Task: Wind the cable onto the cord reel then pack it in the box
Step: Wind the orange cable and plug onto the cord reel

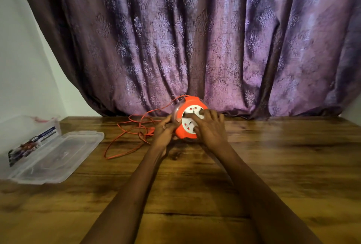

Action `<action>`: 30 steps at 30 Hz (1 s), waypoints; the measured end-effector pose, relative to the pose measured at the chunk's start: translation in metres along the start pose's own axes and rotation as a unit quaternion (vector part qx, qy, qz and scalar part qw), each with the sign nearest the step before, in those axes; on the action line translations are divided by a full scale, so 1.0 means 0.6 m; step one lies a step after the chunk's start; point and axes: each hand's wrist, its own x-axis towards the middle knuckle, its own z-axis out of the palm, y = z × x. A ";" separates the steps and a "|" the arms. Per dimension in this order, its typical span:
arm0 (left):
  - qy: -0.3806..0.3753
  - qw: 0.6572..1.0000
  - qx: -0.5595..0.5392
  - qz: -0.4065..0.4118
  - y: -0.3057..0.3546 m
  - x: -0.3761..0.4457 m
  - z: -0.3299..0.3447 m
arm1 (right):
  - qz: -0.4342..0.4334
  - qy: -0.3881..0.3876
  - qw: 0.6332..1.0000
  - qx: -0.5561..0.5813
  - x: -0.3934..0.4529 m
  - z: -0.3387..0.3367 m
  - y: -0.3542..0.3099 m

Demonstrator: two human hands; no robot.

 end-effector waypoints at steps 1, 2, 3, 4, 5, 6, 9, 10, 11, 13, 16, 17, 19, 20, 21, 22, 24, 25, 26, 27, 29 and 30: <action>-0.002 1.000 -0.008 0.009 -0.003 -0.001 0.005 | 0.046 -0.003 0.999 0.012 -0.001 0.001 -0.009; 0.001 1.000 -0.011 0.019 -0.005 -0.001 0.010 | 0.093 -0.011 0.995 0.041 -0.001 0.002 -0.016; 0.007 0.999 -0.011 0.032 -0.008 -0.002 0.015 | 0.142 -0.022 0.986 0.089 -0.001 0.003 -0.022; 0.013 0.999 -0.004 0.049 -0.010 -0.003 0.020 | 0.193 -0.033 0.969 0.151 0.002 0.003 -0.026; 0.021 0.997 0.016 0.072 -0.013 -0.002 0.024 | 0.247 -0.044 0.943 0.217 0.006 0.003 -0.029; 0.029 0.994 0.045 0.098 -0.018 -0.001 0.026 | 0.300 -0.056 0.910 0.281 0.011 0.003 -0.030; 0.040 0.982 0.112 0.144 -0.025 -0.003 0.031 | 0.404 -0.061 0.794 0.451 0.019 0.005 -0.035; 0.040 0.978 0.132 0.159 -0.027 -0.004 0.032 | 0.432 -0.048 0.741 0.512 0.019 0.008 -0.037; 0.040 0.973 0.148 0.173 -0.031 -0.004 0.032 | 0.462 -0.044 0.683 0.565 0.019 0.009 -0.037; 0.044 0.969 0.159 0.182 -0.037 -0.002 0.033 | 0.511 -0.065 0.589 0.622 0.020 0.010 -0.036; 0.049 0.974 0.155 0.155 -0.035 0.001 0.034 | 0.542 -0.069 0.524 0.654 0.024 0.009 -0.033; 0.047 0.979 0.139 0.140 -0.034 0.001 0.033 | 0.538 -0.073 0.529 0.652 0.024 0.007 -0.032; 0.050 0.987 0.099 0.114 -0.027 -0.002 0.029 | 0.519 -0.084 0.571 0.631 0.021 0.007 -0.028; 0.057 0.990 0.080 0.097 -0.024 -0.001 0.024 | 0.501 -0.086 0.605 0.613 0.019 0.007 -0.026; 0.065 0.993 0.059 0.082 -0.022 0.000 0.018 | 0.475 -0.086 0.657 0.579 0.016 0.008 -0.023; 0.075 0.994 0.040 0.069 -0.018 0.002 0.013 | 0.441 -0.083 0.733 0.512 0.012 0.011 -0.017; 0.088 0.995 0.000 0.036 -0.010 0.006 0.003 | 0.303 -0.044 0.906 0.291 0.004 0.019 0.004; 0.088 0.996 -0.018 0.019 -0.007 0.008 -0.002 | 0.190 -0.007 0.956 0.223 0.001 0.023 0.014; 0.084 0.996 -0.027 0.005 -0.005 0.010 -0.008 | 0.073 0.014 0.980 0.184 -0.001 0.026 0.021; 0.075 0.997 -0.028 -0.008 -0.003 0.011 -0.013 | -0.027 0.022 0.987 0.158 -0.001 0.029 0.026; 0.050 0.998 -0.019 -0.026 0.000 0.011 -0.021 | -0.127 0.008 0.986 0.111 0.001 0.030 0.026; 0.035 0.999 -0.011 -0.030 0.001 0.010 -0.023 | -0.148 -0.002 0.985 0.089 0.002 0.027 0.023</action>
